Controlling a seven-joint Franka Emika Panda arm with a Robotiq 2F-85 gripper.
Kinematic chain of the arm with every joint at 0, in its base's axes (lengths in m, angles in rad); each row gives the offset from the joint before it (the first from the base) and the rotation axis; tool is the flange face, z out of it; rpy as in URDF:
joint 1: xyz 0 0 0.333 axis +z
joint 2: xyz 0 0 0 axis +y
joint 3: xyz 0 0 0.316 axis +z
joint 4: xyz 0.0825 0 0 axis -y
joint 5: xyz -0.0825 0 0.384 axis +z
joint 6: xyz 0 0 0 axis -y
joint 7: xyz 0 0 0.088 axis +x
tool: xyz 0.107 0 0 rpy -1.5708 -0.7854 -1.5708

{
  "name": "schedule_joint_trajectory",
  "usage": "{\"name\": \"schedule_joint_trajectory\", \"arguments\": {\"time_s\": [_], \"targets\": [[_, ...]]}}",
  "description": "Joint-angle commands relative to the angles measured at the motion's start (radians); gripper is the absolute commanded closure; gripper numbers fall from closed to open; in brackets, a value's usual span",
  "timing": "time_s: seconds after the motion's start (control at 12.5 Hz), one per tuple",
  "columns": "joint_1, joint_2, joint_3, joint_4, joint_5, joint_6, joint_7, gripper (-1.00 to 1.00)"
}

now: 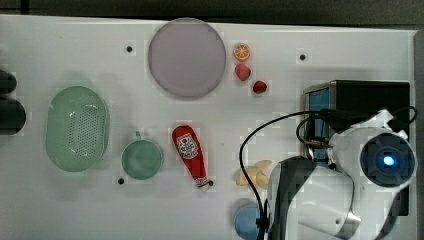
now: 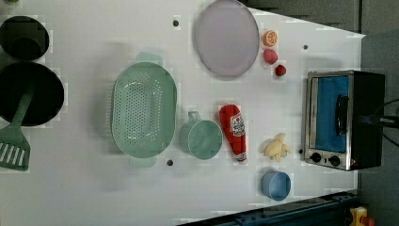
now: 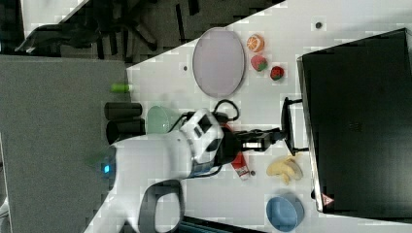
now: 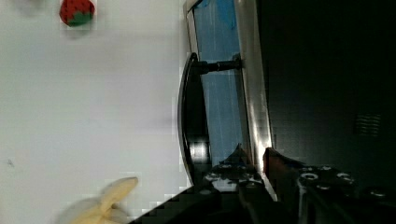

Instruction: Flap open oven.

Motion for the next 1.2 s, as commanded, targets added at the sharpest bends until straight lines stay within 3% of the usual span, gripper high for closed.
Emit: {"name": "schedule_joint_trajectory", "arguments": {"time_s": [0.08,0.56,1.2], "targets": [[-0.006,0.041,0.002,-0.006,0.003,0.016,-0.059,0.65],[-0.011,0.151,0.000,-0.010,0.023,0.116,-0.059,0.65],[0.016,0.160,0.059,-0.040,0.019,0.117,-0.040,0.65]]}}
